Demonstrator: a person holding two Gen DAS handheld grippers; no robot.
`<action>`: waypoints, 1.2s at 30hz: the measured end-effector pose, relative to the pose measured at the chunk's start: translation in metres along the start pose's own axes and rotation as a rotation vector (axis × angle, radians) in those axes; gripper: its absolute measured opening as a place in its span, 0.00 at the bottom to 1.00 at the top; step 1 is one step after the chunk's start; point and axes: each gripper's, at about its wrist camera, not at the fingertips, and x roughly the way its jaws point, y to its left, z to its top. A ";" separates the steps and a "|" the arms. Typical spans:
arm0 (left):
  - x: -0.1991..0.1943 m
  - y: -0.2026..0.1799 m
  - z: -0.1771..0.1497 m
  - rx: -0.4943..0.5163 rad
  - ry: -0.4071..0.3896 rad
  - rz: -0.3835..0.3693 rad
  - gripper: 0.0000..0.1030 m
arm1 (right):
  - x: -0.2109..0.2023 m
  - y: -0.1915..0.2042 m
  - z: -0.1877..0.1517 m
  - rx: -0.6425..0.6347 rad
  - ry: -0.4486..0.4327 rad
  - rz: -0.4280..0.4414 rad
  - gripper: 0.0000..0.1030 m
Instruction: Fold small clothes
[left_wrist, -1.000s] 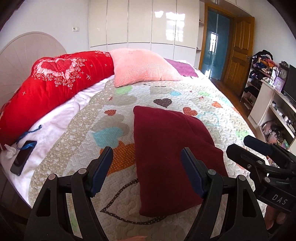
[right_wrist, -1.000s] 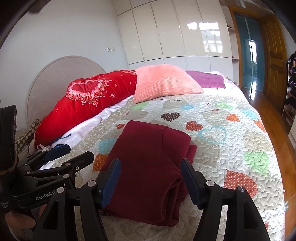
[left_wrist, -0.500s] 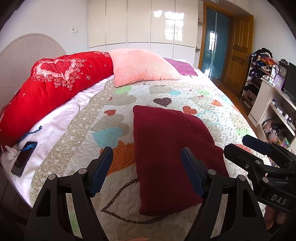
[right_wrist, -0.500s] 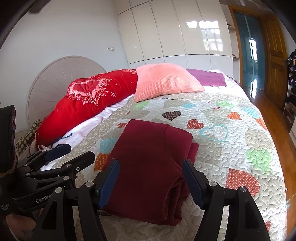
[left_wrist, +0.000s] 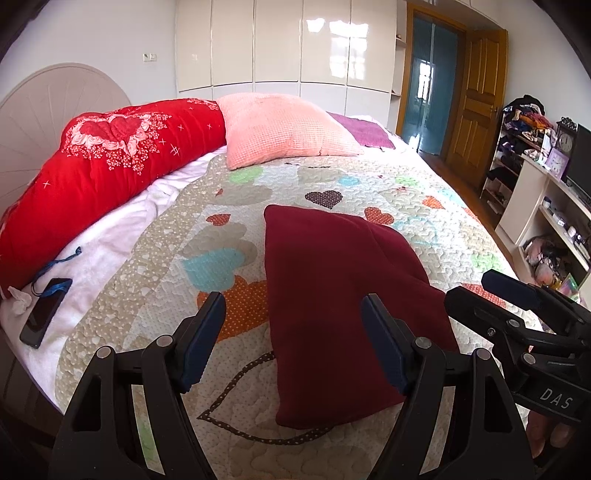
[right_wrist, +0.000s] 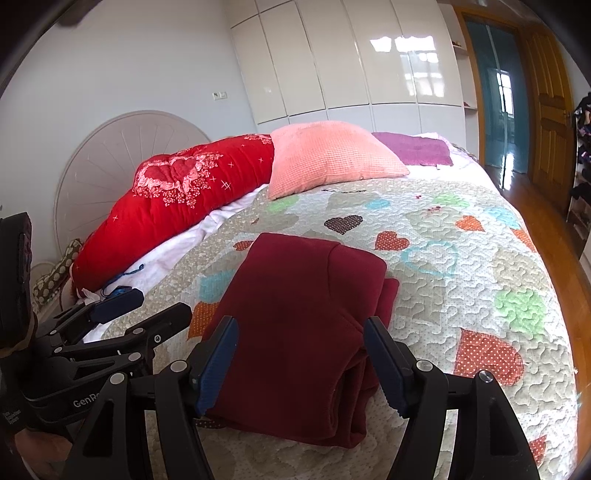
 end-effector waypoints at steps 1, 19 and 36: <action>0.000 -0.001 0.000 0.000 0.001 -0.001 0.74 | 0.000 0.000 0.000 0.000 0.000 -0.001 0.66; 0.005 0.004 -0.002 -0.013 -0.004 -0.008 0.74 | 0.005 -0.002 -0.002 0.012 0.015 0.005 0.66; 0.018 0.006 -0.001 -0.013 0.024 0.004 0.74 | 0.017 -0.006 -0.001 0.006 0.040 0.016 0.66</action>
